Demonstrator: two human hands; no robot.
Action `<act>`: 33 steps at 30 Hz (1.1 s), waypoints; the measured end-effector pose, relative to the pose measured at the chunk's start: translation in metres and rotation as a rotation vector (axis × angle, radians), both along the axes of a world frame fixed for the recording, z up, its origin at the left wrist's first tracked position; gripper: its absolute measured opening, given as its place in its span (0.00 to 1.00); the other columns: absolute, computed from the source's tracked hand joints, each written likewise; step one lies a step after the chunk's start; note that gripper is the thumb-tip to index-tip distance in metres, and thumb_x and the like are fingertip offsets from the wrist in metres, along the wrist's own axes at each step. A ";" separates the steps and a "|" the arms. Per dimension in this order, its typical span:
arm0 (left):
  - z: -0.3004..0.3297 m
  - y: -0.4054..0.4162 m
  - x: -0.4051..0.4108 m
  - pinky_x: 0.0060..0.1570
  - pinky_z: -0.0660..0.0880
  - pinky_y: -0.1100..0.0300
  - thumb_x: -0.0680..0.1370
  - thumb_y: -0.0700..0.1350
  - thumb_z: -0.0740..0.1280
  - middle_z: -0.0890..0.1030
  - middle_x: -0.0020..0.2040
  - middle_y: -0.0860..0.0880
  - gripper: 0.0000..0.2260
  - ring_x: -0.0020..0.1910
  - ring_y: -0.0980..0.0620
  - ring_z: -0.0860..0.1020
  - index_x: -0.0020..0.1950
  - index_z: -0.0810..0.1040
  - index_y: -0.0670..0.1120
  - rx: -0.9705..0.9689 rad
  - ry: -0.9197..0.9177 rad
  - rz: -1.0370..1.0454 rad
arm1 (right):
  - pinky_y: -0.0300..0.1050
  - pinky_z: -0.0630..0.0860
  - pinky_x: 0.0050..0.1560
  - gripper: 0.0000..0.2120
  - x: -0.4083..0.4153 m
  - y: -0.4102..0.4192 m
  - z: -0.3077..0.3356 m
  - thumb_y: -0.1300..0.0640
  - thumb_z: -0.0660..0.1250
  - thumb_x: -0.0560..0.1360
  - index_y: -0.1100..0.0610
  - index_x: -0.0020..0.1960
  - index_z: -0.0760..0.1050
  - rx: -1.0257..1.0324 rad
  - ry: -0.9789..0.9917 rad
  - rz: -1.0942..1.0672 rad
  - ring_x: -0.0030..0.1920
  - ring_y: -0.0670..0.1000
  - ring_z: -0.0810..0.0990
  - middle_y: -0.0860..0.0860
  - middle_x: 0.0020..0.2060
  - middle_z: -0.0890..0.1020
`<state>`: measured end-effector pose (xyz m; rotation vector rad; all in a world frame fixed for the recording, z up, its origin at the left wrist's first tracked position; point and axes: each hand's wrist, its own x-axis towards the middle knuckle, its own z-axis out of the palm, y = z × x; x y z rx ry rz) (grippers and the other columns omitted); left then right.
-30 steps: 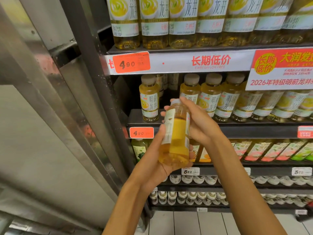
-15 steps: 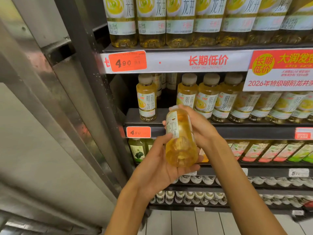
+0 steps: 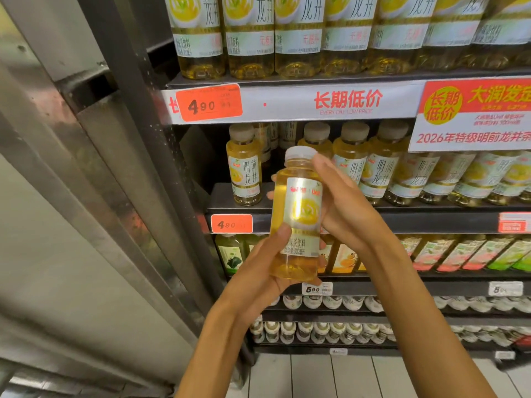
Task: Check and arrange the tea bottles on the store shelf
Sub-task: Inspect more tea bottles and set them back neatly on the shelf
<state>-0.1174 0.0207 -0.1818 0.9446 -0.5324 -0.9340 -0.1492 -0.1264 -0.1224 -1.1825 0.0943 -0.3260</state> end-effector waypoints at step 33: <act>-0.019 -0.018 0.017 0.67 0.70 0.51 0.75 0.64 0.62 0.75 0.68 0.53 0.29 0.67 0.53 0.73 0.72 0.66 0.52 0.220 -0.442 0.231 | 0.44 0.77 0.56 0.36 -0.002 -0.023 -0.005 0.62 0.70 0.67 0.55 0.73 0.62 -0.161 -0.161 -0.020 0.61 0.52 0.78 0.56 0.62 0.78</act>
